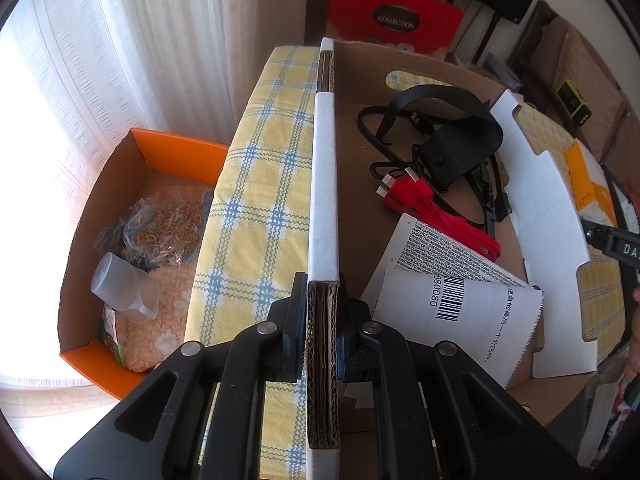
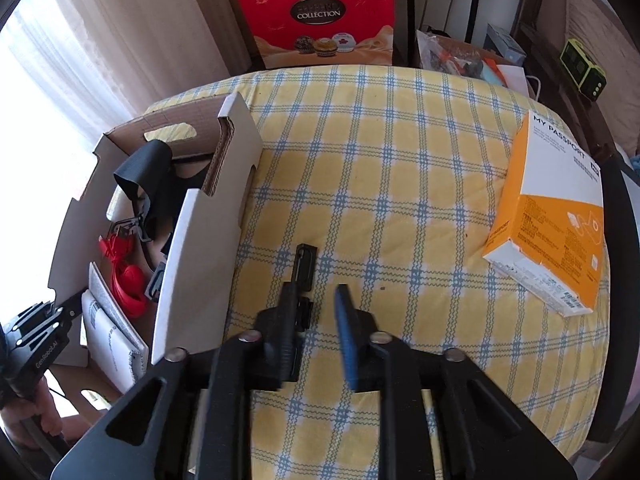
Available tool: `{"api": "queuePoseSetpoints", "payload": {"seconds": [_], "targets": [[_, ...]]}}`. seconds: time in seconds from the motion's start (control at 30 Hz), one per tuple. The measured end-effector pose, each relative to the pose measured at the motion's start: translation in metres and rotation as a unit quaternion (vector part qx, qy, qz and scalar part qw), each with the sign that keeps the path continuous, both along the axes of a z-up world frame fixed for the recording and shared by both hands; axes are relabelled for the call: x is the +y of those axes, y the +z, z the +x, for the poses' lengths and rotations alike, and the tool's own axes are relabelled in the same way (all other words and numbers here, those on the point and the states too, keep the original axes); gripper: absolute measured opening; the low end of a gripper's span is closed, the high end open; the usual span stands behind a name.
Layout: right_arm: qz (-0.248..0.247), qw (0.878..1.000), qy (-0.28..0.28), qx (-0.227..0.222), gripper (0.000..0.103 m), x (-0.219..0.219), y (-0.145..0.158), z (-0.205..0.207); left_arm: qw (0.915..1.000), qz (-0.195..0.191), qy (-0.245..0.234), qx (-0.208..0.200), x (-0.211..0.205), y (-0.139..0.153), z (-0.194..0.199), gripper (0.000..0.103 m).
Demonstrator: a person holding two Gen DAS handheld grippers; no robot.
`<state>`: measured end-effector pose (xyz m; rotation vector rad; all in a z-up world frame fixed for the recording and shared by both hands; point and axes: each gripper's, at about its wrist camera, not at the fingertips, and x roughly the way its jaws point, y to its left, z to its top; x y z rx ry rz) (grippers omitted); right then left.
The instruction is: Organize objects
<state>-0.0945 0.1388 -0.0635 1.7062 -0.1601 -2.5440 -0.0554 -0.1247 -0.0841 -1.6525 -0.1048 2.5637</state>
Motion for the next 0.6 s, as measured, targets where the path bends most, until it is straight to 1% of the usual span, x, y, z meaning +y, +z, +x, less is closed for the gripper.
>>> {"api": "queuePoseSetpoints", "payload": {"seconds": [0.03,0.17,0.27,0.3,0.33,0.37,0.4,0.5,0.6], "targets": [[0.003,1.000,0.004,0.001,0.043,-0.004,-0.003,0.002,1.0000,0.001,0.001,0.000,-0.001,0.000,0.000,0.010],[0.003,1.000,0.016,-0.007,0.042,-0.016,-0.016,0.004,1.0000,0.002,0.004,0.000,-0.007,0.000,0.001,0.010],[0.028,0.999,0.022,-0.002,0.040,-0.025,-0.020,0.004,1.0000,0.005,0.008,-0.001,-0.012,0.001,0.001,0.010],[0.041,0.999,0.024,-0.001,0.035,-0.028,-0.021,0.005,1.0000,0.005,0.007,-0.002,-0.012,0.001,0.001,0.010],[0.055,0.998,0.026,0.002,0.027,-0.031,-0.022,0.005,1.0000,0.004,0.006,-0.001,-0.011,0.001,0.002,0.010],[0.071,0.997,0.028,0.005,0.021,-0.033,-0.022,0.006,1.0000,0.002,0.006,-0.001,-0.011,0.001,0.002,0.010],[0.076,0.997,0.032,0.010,0.016,-0.034,-0.023,0.006,1.0000,0.000,0.006,0.000,-0.010,0.001,0.002,0.010],[0.068,0.997,0.035,0.010,0.015,-0.030,-0.023,0.006,1.0000,-0.001,0.005,0.000,-0.010,0.001,0.001,0.010],[0.039,0.999,0.029,0.012,0.009,-0.019,-0.017,0.004,1.0000,-0.001,0.003,0.000,-0.010,0.001,0.001,0.010]]}}
